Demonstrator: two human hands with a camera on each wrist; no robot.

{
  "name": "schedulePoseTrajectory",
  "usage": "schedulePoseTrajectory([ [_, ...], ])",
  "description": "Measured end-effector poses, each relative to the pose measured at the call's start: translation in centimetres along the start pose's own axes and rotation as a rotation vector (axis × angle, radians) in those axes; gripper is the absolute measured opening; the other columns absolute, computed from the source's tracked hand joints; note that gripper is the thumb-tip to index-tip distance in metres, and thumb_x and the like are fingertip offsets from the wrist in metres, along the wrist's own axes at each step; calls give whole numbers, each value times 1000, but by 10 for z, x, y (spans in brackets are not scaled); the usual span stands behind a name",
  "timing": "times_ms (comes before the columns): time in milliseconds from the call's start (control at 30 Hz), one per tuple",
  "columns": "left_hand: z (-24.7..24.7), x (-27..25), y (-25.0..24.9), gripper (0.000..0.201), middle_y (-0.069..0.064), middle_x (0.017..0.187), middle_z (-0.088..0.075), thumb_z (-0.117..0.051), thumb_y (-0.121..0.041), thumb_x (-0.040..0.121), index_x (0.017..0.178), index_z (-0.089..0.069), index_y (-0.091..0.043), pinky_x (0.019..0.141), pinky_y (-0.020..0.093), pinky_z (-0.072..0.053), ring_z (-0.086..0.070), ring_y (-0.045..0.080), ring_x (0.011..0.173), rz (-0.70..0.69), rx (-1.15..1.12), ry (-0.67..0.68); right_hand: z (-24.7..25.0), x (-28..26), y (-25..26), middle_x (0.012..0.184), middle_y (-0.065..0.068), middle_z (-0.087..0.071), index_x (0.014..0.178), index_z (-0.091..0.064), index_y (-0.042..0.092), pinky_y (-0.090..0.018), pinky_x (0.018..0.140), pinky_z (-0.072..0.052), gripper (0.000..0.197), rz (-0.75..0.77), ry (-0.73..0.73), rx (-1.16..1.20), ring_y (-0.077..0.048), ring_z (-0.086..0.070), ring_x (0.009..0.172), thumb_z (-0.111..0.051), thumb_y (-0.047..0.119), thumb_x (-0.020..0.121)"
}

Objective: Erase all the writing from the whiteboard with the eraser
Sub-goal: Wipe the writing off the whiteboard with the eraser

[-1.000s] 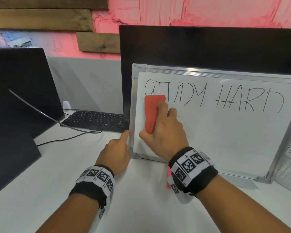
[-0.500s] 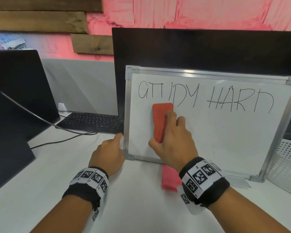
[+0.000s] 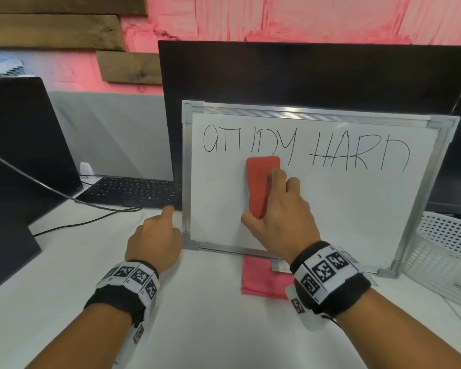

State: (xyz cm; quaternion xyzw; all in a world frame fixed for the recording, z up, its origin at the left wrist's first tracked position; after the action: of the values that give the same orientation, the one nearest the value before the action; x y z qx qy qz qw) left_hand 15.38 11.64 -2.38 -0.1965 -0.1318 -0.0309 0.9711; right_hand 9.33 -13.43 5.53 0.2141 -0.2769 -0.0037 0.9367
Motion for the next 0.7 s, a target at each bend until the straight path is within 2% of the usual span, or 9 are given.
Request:
schedulePoseTrajectory([
  [100, 0, 1, -10, 43, 9, 92, -62, -41, -25, 101, 142, -41, -16, 69, 38, -46, -55, 31, 80, -8, -50, -46, 15, 10, -3, 108, -7, -41, 139, -26, 19, -41, 63, -51, 79, 5, -44, 21, -34, -53, 71, -69, 45, 78],
  [267, -1, 1, -26, 39, 12, 102, -68, -30, -41, 103, 129, -45, -16, 73, 40, -47, -59, 35, 88, -48, -143, -111, 8, -7, -16, 105, -5, -40, 138, -26, 21, -44, 63, -55, 77, -8, -3, 7, -32, -51, 67, -67, 44, 77],
  [367, -3, 2, -28, 48, 13, 106, -68, -30, -47, 103, 138, -38, -16, 77, 43, -48, -62, 39, 95, -42, -176, -116, 16, -4, -27, 105, -6, -41, 139, -28, 19, -43, 63, -54, 78, -22, -34, 22, -31, -52, 69, -68, 45, 77],
  [500, -1, 3, -29, 48, 11, 91, -67, -31, -49, 102, 138, -34, -17, 78, 46, -52, -62, 38, 86, -36, -234, -113, 17, -9, -32, 105, -5, -40, 139, -27, 20, -39, 61, -50, 79, -27, -31, 10, -32, -51, 68, -67, 43, 76],
  [600, 0, 2, -28, 45, 11, 88, -66, -34, -48, 103, 136, -35, -17, 77, 45, -52, -61, 35, 83, -29, -257, -113, 10, -23, -40, 106, -3, -38, 140, -24, 22, -39, 61, -49, 80, -42, 12, -6, -32, -51, 69, -67, 45, 77],
  [700, -2, 2, -29, 44, 8, 80, -66, -33, -51, 102, 131, -36, -19, 75, 44, -51, -61, 33, 80, -47, -264, -106, 22, -15, -47, 107, -4, -40, 139, -26, 21, -38, 62, -50, 81, -52, -35, 18, -32, -52, 70, -69, 45, 76],
])
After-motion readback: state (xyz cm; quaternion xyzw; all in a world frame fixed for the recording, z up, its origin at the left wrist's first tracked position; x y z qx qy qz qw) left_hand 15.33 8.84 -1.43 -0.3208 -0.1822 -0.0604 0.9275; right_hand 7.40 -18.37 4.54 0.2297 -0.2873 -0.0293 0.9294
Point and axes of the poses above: each hand's wrist, its own x-axis towards the middle knuckle, its own z-axis out of the back of the hand, y = z × x, the point moved 10 cm from there along x, towards the middle knuckle
